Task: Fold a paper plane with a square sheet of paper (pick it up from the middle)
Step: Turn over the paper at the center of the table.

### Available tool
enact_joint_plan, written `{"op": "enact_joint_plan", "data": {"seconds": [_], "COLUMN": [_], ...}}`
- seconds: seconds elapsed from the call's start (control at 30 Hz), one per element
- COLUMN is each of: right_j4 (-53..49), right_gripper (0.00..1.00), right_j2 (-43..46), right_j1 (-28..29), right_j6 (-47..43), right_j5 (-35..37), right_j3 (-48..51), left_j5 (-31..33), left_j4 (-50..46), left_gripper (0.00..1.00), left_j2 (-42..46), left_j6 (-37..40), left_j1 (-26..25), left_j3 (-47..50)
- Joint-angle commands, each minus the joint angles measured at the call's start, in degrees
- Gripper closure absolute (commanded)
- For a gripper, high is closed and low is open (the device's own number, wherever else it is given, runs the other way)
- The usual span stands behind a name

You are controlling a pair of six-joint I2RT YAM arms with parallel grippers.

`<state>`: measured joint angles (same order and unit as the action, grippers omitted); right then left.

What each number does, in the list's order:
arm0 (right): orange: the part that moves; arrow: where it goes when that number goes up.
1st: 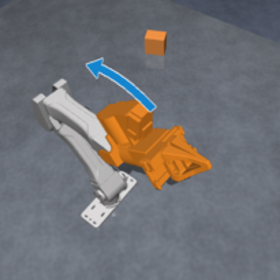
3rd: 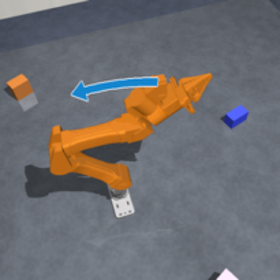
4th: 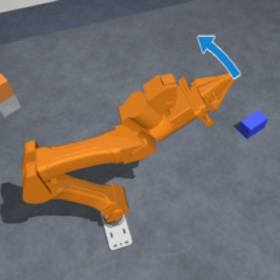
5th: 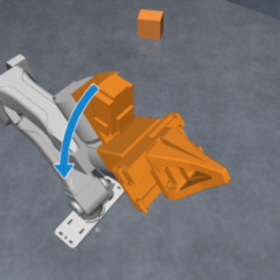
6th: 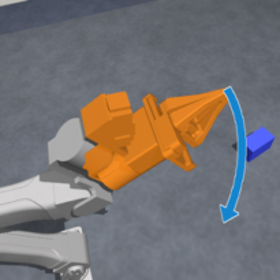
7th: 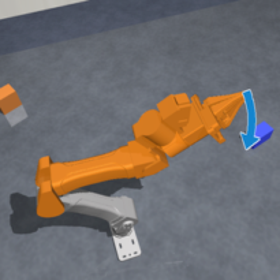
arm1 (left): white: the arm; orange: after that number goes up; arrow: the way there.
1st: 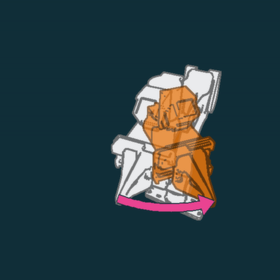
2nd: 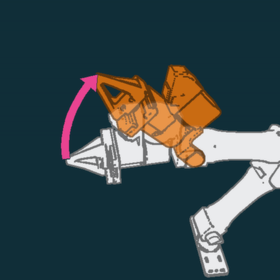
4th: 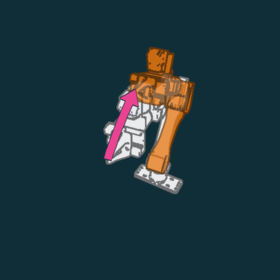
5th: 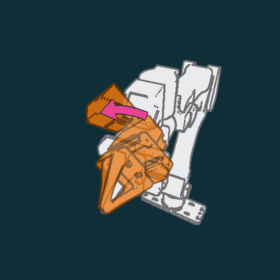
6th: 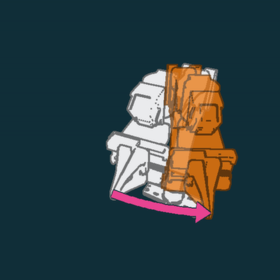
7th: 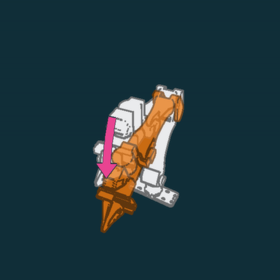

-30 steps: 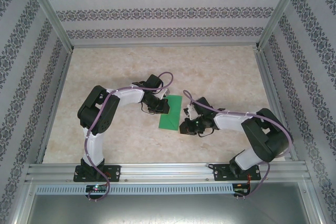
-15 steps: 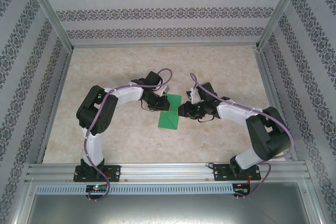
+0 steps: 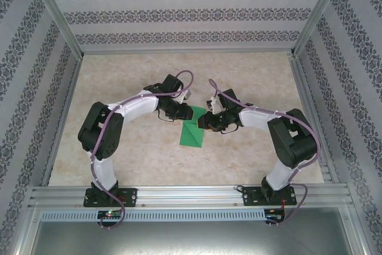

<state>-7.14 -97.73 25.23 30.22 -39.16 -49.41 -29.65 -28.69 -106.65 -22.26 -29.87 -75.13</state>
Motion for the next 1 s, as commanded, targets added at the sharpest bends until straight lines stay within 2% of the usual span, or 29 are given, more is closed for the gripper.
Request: {"op": "enact_joint_plan", "data": {"seconds": [0.0,0.2,0.3,0.47,0.6,0.8,0.97], "right_j4": [0.6,4.7,6.2,7.5,7.5,11.4,15.4], "right_gripper": [0.65,0.68,0.73,0.86,0.91,0.93,0.93], "right_j2": [-1.1,-3.6,-4.0,-3.2,-0.6,3.2,5.7], "right_j1": [0.1,2.3,2.5,2.1,1.5,0.2,-0.5], "right_j6": [-1.8,-0.3,0.2,1.2,1.9,5.8,9.5], "right_j5": [-2.1,-4.8,-5.1,-6.1,-7.5,-12.0,-14.9], "right_j3": [-0.6,-0.5,0.1,0.9,1.0,2.0,2.2], "left_j5": [4.3,4.2,3.7,1.2,-1.5,-3.7,-5.8], "left_j4": [-1.3,9.4,16.6,31.3,43.8,59.4,66.3], "left_gripper": [0.6,0.45,0.35,0.25,0.21,0.2,0.19], "left_j2": [5.1,12.4,16.3,21.0,22.2,23.1,23.1], "left_j6": [0.8,-5.0,-8.6,-15.5,-21.2,-30.0,-36.0], "left_j1": [0.9,1.3,1.4,1.8,2.1,3.9,4.0], "left_j3": [2.7,12.0,17.7,27.7,33.9,40.4,41.3]}}
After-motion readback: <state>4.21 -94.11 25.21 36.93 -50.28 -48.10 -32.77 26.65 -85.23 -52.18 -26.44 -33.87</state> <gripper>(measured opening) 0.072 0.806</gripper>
